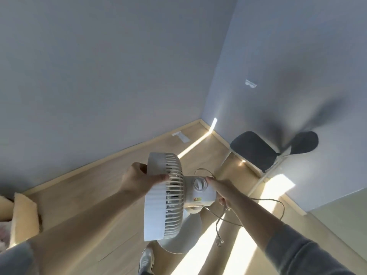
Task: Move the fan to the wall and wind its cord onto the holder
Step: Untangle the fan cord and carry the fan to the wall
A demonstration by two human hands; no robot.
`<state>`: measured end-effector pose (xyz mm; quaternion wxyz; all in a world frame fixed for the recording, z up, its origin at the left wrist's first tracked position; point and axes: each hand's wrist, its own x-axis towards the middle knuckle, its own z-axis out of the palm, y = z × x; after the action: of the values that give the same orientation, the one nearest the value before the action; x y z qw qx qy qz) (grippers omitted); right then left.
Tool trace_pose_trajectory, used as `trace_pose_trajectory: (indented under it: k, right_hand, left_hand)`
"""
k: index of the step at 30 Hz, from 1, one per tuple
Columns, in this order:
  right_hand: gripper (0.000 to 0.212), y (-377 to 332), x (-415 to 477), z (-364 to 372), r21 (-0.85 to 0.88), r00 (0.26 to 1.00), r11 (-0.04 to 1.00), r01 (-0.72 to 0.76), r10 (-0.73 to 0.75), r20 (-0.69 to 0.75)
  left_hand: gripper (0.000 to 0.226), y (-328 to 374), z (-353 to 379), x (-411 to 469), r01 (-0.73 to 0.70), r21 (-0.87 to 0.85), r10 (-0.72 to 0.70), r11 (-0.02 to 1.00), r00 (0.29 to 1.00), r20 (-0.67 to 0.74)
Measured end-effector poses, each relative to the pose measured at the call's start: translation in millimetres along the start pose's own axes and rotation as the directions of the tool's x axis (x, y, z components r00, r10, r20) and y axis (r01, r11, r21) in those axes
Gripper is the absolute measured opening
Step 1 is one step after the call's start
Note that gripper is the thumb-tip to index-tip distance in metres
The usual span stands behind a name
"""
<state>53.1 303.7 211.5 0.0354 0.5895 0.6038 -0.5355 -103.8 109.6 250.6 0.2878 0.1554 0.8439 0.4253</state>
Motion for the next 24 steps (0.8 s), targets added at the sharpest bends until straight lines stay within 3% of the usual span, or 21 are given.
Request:
trace_pose_trajectory:
  k: [8,15,24]
  right_hand:
    - [0.035,-84.5,59.2,-15.9,0.054,0.996,0.999,-0.007,0.012,-0.092]
    - [0.036,-140.0,123.7,-37.5,0.107,0.995,0.994,0.0,0.011,-0.099]
    - [0.043,-199.5,263.0,-80.2,0.057,0.997,0.996,-0.064,0.067,-0.044]
  left_hand:
    - [0.041,62.2,-1.9,119.8,-0.119,0.058,0.114,0.991,0.99,0.087]
    - [0.051,106.8,11.8,207.8,-0.12,0.037,0.115,0.992,0.984,0.133]
    - [0.043,171.0,69.9,336.9,-0.088,0.06,0.079,0.994,0.987,0.142]
